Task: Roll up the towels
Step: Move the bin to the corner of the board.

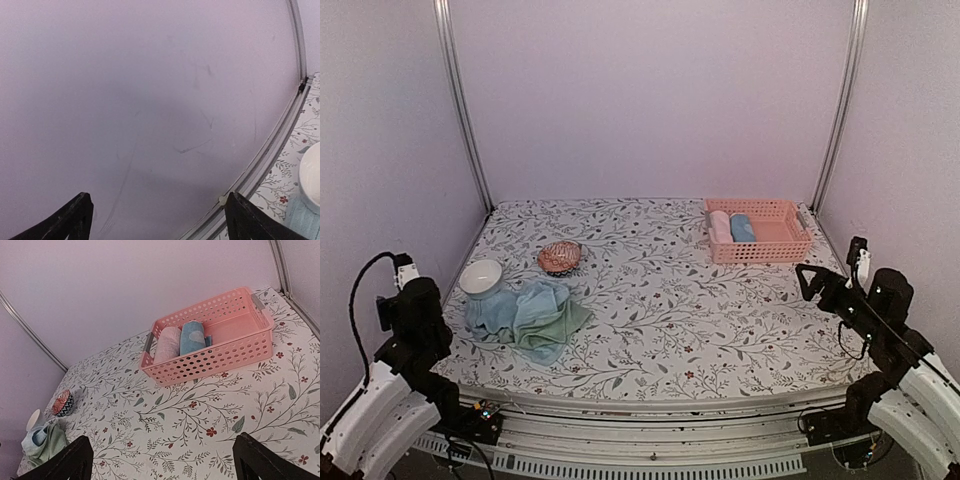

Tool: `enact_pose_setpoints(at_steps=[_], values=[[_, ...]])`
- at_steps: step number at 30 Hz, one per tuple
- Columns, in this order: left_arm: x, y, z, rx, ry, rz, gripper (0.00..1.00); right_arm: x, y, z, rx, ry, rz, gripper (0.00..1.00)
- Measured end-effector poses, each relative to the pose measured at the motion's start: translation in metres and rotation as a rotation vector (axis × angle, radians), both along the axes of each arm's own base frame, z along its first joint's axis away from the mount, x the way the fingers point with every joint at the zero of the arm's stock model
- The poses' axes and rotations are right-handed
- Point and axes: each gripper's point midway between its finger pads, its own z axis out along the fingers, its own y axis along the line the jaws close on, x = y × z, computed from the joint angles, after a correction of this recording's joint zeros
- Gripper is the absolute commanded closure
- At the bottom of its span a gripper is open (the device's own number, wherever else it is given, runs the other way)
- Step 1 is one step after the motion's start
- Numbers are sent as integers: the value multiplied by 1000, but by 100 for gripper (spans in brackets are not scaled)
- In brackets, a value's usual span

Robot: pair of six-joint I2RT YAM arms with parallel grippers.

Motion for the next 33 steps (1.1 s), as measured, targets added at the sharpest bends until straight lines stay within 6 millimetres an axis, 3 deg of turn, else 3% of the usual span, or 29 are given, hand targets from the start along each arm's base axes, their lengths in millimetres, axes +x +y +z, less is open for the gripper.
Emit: enact_pose_setpoints(at_steps=[5,10,12,16,19,25,29,33], values=[[58,-32,42,-69,2,-227,13,36,-5,42,-119,18,2,1],[120,-87,90,-145,-17,-503,18,81,-4,84,-236,3,62,10],[142,-116,104,-171,-10,-618,19,97,-1,97,-285,-12,107,23],[173,-185,117,-232,31,-851,22,121,16,111,-384,-42,230,58],[185,-245,113,-292,98,-1031,23,132,35,107,-451,-50,343,70],[177,-345,76,-423,317,-1268,22,138,90,64,-547,-23,603,74],[165,-376,42,-502,475,-1302,22,133,115,23,-571,35,737,78],[154,-380,2,-559,617,-1254,22,139,134,-9,-596,103,822,86]])
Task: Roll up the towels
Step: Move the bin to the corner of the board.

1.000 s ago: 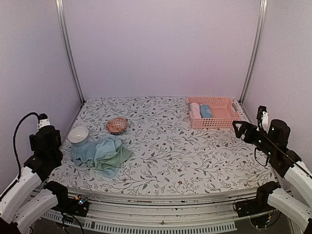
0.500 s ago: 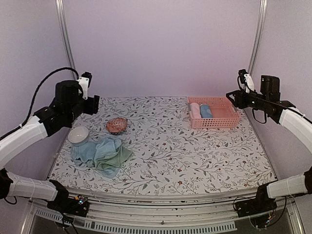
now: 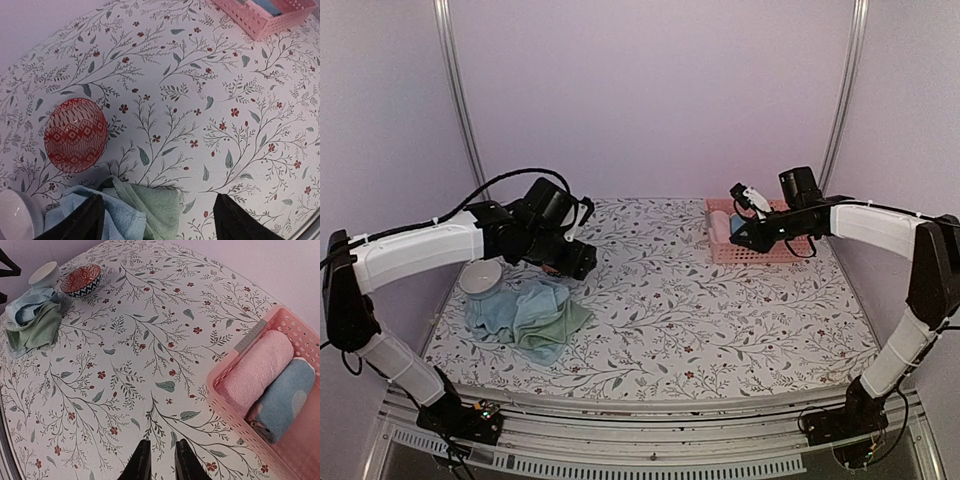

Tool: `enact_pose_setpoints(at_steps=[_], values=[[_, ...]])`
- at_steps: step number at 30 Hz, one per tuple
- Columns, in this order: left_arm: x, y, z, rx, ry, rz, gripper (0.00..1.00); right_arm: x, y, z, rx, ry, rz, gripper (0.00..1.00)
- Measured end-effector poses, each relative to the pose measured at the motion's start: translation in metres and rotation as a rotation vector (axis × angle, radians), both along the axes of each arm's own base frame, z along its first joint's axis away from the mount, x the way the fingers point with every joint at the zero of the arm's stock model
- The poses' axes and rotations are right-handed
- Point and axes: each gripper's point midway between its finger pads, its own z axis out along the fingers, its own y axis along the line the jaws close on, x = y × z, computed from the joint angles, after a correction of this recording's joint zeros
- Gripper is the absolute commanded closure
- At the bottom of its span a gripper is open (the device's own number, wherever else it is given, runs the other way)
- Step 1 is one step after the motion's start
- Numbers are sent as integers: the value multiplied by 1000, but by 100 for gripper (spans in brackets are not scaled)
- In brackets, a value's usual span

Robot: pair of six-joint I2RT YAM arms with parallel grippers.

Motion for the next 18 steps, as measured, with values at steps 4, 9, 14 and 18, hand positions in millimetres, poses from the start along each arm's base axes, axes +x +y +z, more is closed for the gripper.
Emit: enact_pose_setpoints(at_steps=[4,9,14,18], values=[[-11,7,-30,41,106,38,20,10,16,-24,-53,34,37,92],[-19,24,-48,60,173,110,3,19,22,-60,-123,95,35,96],[-17,57,-68,76,231,234,3,35,16,-88,-198,132,-10,97],[-18,79,-81,81,282,306,3,38,7,-100,-251,146,-45,97]])
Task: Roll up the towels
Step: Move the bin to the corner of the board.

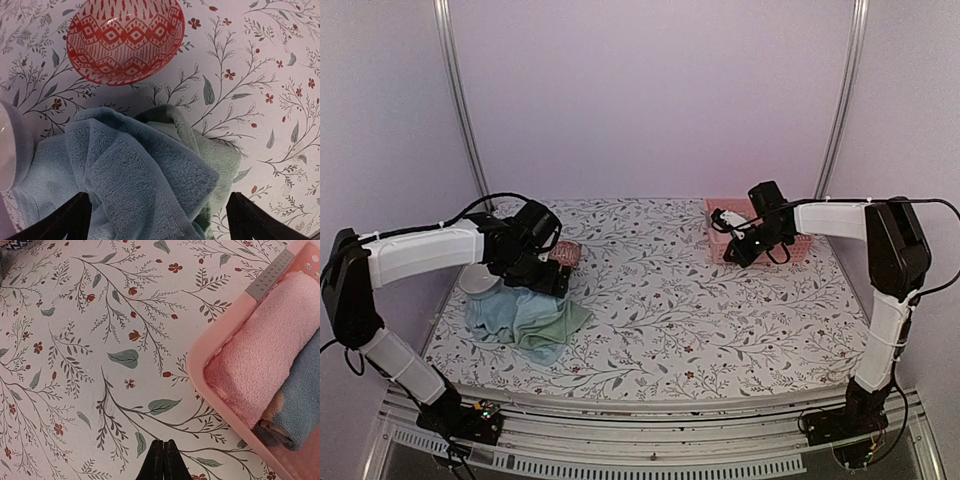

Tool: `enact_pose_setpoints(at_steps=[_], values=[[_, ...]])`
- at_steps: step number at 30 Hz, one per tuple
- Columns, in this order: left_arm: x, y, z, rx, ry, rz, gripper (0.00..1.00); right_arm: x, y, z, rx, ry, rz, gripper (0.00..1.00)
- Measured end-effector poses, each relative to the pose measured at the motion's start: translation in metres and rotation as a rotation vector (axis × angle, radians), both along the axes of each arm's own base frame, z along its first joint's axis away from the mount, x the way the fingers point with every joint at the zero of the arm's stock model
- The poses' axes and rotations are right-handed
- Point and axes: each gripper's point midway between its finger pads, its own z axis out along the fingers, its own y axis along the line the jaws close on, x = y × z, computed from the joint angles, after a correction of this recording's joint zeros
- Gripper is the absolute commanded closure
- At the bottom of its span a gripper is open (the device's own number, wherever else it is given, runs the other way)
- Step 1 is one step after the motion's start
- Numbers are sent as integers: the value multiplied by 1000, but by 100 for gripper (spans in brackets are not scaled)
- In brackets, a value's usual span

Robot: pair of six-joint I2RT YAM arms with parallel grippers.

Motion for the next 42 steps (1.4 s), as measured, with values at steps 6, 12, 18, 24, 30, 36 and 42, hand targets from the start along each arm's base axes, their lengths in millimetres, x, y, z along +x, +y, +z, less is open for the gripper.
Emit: enact_pose_setpoints(at_steps=[6,12,18,24,30,36,42], values=[[-8,7,-14,-11,55,12,3,7,-20,-4,-37,1,-53,97],[-15,2,-28,-25,113,-5,6,29,-57,-15,-80,7,-147,97],[-18,-2,-35,-36,145,-15,10,61,-100,-33,-147,5,-259,97],[-16,2,-32,-21,125,-6,12,84,-128,-27,-169,-32,-330,93],[-13,2,-19,9,85,-26,13,70,-110,-21,-88,-1,-273,84],[5,-40,30,-27,-30,-158,38,17,-77,18,38,18,-153,74],[25,-70,27,1,-11,-201,35,-36,-58,52,185,-18,-40,69]])
